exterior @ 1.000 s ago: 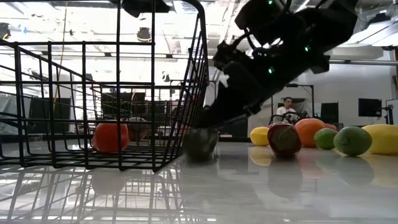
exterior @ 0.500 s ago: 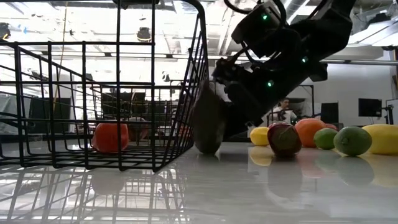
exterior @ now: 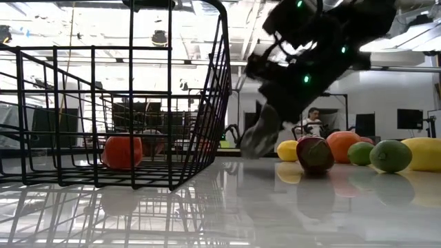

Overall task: Sort produce into baskets
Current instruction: Put the green chili pepper into the black wire basket

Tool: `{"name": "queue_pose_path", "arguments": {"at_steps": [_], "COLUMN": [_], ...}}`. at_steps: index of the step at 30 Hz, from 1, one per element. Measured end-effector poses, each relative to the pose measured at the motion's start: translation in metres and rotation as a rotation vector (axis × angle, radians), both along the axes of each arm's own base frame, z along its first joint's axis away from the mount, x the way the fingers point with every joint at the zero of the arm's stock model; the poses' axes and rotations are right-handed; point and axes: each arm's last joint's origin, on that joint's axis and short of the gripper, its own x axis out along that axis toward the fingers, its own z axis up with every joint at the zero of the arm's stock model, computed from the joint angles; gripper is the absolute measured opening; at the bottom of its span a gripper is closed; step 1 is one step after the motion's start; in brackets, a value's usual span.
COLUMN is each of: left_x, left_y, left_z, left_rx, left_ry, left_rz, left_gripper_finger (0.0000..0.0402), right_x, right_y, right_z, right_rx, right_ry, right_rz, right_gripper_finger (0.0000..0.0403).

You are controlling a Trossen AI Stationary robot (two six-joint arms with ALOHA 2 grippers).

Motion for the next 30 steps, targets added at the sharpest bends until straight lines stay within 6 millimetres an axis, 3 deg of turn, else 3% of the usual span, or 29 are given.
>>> {"name": "queue_pose_path", "arguments": {"at_steps": [11,21,26,30], "left_x": [0.007,0.01,0.008,0.007], "left_y": [0.003,-0.001,-0.004,-0.003], "left_z": [-0.007,-0.012,-0.011,-0.01], "left_rx": [-0.063,-0.003,0.039,0.074], "left_ry": [0.023,0.064,0.064,0.063], "left_rz": [0.046,-0.013,0.006,0.024], "left_gripper_finger": [0.0228,0.0228,0.0228,0.0227], "right_x": [-0.02,-0.042,-0.032,-0.01], "right_y": [0.013,0.011,0.014,0.014], "right_z": [0.045,0.109,0.131,0.118], "right_rx": [-0.258,-0.296,-0.217,-0.168], "right_ry": [-0.089,-0.268,-0.503,-0.615], "right_rz": [-0.164,-0.136,0.004,0.06], "right_gripper_finger": [0.0019,0.0023,0.0041,0.0048]}}
